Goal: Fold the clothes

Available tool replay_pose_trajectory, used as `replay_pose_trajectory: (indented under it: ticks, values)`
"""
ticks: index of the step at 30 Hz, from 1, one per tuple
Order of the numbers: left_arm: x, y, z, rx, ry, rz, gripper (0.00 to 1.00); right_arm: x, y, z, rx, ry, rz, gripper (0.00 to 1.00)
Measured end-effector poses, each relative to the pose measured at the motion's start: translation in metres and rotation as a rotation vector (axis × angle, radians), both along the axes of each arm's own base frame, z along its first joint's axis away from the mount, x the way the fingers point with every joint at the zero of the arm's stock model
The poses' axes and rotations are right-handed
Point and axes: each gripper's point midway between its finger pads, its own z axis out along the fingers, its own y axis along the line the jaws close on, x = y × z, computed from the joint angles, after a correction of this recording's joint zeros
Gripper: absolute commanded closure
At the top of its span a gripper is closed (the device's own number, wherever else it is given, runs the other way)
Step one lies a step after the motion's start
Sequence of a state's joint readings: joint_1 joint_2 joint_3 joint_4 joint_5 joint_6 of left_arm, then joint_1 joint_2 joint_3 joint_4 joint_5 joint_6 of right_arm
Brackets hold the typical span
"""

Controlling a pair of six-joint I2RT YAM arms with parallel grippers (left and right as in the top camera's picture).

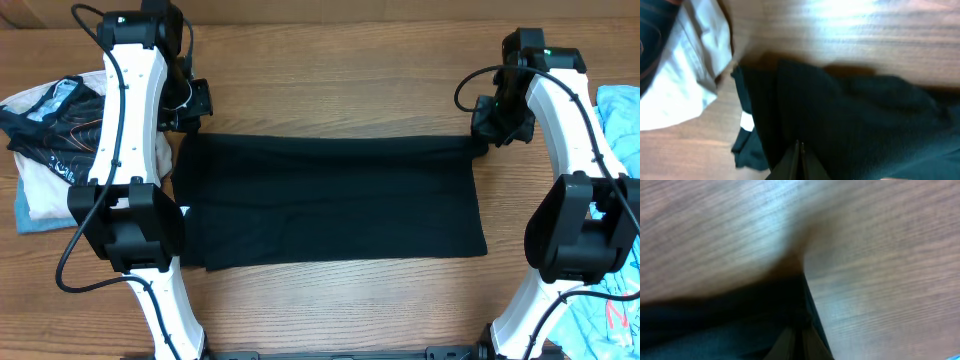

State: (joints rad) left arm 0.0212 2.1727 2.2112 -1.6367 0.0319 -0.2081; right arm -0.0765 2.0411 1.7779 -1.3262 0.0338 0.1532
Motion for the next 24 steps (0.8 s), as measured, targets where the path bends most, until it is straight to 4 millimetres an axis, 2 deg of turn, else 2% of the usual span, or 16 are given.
replay_pose_trajectory:
  ticks: [3, 8, 18, 21, 24]
  values:
    - [-0.011, 0.000, 0.001, -0.001, 0.047, 0.001, 0.96, -0.011, 0.001, 0.000, 0.003, 0.045, -0.001, 0.96]
    - [-0.016, -0.001, -0.004, -0.008, 0.070, 0.003, 0.96, -0.026, 0.002, 0.001, 0.008, 0.103, -0.001, 0.96]
    - [-0.074, -0.005, -0.057, -0.023, 0.346, 0.004, 0.96, -0.047, 0.003, 0.003, 0.015, 0.192, -0.005, 0.96]
    - [-0.084, -0.007, -0.065, -0.022, 0.379, -0.002, 0.96, -0.053, 0.004, 0.004, 0.016, 0.217, -0.012, 0.96]
    - [-0.093, -0.007, -0.063, -0.021, 0.379, -0.002, 0.96, -0.061, 0.005, 0.003, 0.018, 0.249, -0.018, 0.96]
